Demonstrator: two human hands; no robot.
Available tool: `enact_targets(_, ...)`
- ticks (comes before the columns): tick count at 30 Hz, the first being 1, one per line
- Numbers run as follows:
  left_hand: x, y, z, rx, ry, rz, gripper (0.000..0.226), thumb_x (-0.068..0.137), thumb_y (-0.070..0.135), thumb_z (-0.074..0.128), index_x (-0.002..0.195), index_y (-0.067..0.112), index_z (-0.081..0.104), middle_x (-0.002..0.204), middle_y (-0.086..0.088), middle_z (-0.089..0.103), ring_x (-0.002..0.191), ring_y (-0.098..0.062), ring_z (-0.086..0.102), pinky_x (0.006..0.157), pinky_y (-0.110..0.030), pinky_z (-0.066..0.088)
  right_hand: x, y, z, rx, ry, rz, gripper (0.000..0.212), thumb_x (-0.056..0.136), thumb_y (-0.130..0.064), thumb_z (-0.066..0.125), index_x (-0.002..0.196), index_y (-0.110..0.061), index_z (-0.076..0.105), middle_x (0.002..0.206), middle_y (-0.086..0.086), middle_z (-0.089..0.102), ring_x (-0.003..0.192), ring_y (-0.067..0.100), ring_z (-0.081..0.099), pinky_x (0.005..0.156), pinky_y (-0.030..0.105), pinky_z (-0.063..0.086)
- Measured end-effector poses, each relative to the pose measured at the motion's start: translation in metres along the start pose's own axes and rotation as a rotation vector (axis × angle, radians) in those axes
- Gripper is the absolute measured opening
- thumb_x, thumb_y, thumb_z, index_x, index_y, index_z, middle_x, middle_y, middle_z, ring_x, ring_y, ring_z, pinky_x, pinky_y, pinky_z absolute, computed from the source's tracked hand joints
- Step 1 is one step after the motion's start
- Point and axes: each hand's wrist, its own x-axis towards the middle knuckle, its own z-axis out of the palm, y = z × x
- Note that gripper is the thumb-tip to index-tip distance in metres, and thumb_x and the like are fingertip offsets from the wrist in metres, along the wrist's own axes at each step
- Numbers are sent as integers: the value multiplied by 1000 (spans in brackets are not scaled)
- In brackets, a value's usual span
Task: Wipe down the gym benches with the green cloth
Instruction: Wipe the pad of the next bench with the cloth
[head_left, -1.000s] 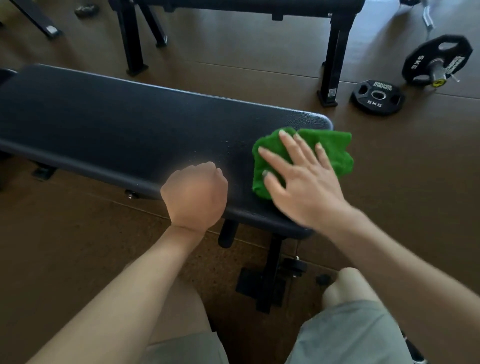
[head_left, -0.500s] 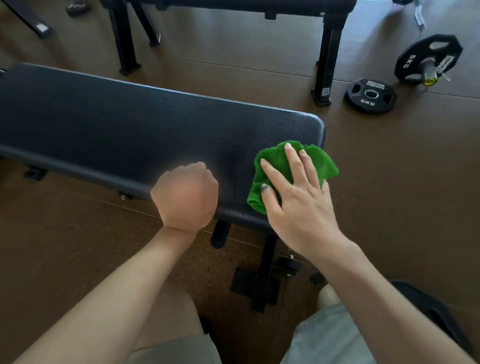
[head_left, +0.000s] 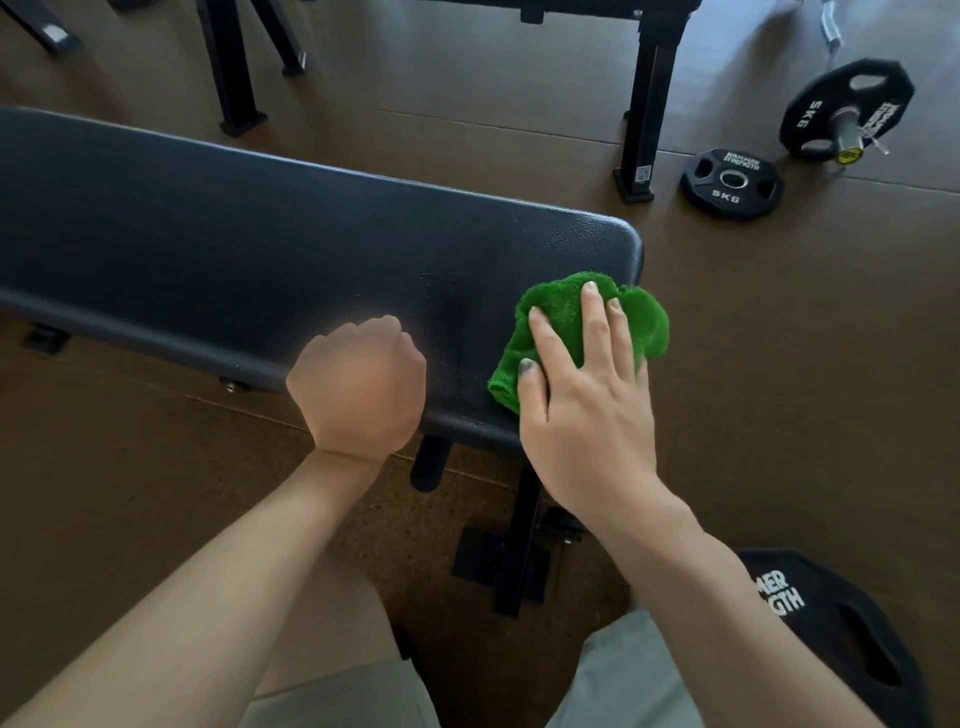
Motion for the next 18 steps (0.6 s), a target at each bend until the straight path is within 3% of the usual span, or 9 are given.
enact_targets(4, 0, 0, 0, -3, -7, -1, 33, 94, 19, 45, 64, 20, 31, 53, 5, 32, 48, -16, 29, 56, -30, 16, 53, 21, -6, 41, 4, -25, 57, 102, -48, 30, 157, -37, 39, 173, 3, 7, 160, 25, 0, 128, 52, 8)
enact_targets(9, -1, 0, 1, -10, -7, 5, 33, 94, 19, 44, 63, 19, 33, 54, 6, 31, 48, -17, 30, 55, -30, 19, 128, 28, -21, 147, -56, 149, 52, 108, -40, 35, 160, -37, 33, 174, 0, -3, 159, 24, -5, 127, 45, 8)
enact_targets(14, -2, 0, 2, -9, 30, 9, 33, 95, 18, 44, 63, 19, 33, 54, 5, 30, 47, -17, 29, 54, -31, 18, 49, 15, -11, 190, 13, 115, 51, 109, -37, 39, 160, -30, 34, 173, 4, -9, 159, 28, -7, 126, 36, -7)
enact_targets(18, -2, 1, 2, -10, 52, 11, 33, 94, 17, 44, 63, 18, 33, 55, 6, 28, 48, -17, 29, 55, -31, 18, 13, 11, -8, 176, -26, 77, 53, 109, -38, 38, 161, -32, 29, 172, 0, -10, 159, 24, -11, 125, 35, -6)
